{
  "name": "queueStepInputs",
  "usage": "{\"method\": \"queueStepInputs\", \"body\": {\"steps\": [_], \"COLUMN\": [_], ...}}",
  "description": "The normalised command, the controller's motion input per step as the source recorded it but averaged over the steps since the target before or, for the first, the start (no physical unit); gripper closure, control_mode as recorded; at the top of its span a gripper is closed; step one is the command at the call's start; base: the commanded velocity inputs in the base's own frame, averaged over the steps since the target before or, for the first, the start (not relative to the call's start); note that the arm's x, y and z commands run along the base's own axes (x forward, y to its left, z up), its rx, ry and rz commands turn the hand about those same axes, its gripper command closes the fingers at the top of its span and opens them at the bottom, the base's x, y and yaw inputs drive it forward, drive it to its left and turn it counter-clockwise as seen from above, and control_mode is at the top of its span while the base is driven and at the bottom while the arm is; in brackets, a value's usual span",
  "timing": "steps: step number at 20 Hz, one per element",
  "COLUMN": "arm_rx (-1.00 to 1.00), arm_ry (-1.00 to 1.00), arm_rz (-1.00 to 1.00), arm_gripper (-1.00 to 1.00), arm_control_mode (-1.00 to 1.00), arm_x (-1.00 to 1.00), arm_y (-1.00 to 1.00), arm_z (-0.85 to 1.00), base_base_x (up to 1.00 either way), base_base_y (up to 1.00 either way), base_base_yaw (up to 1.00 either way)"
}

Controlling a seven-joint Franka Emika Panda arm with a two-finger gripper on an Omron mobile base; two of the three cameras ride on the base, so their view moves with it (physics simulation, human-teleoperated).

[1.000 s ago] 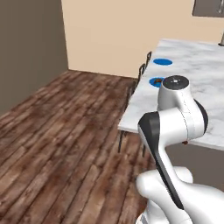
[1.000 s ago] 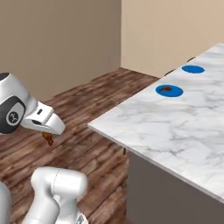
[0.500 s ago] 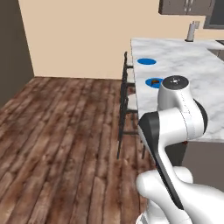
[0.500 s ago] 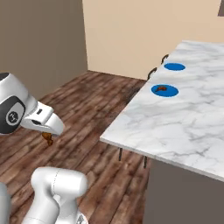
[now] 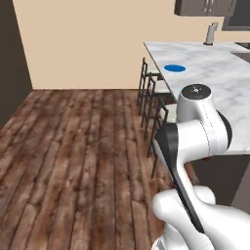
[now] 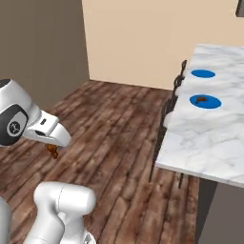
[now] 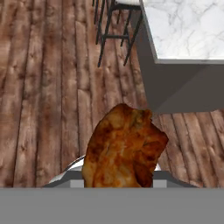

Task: Take the chicken drumsticks from the pan and place one on each plate on the dining counter.

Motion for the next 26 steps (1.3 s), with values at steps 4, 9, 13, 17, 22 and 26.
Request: {"method": "queueStepInputs", "body": {"steps": [4,9,13,17,22,26], "arm_rx": [0.0,0.0,0.0,0.0,0.0,0.0], "arm_ry": [0.0,0.0,0.0,0.0,0.0,0.0], "arm_rz": [0.0,0.0,0.0,0.0,0.0,0.0], "arm_gripper": [1.0,1.0,1.0,1.0,1.0,1.0], "arm_control_mode": [1.0,1.0,1.0,1.0,1.0,1.0], "arm_x": [0.0,0.0,0.0,0.0,0.0,0.0], "arm_y": [0.0,0.0,0.0,0.0,0.0,0.0], "arm_z": [0.0,0.0,0.0,0.0,0.0,0.0], "base_base_x": [0.53,0.73,0.85,0.84,0.83,0.83], "base_base_y": [0.94,0.73,0.55,0.53,0.5,0.53], "base_base_yaw": [-0.26,-0.42,-0.57,-0.6,-0.63,-0.61]}}
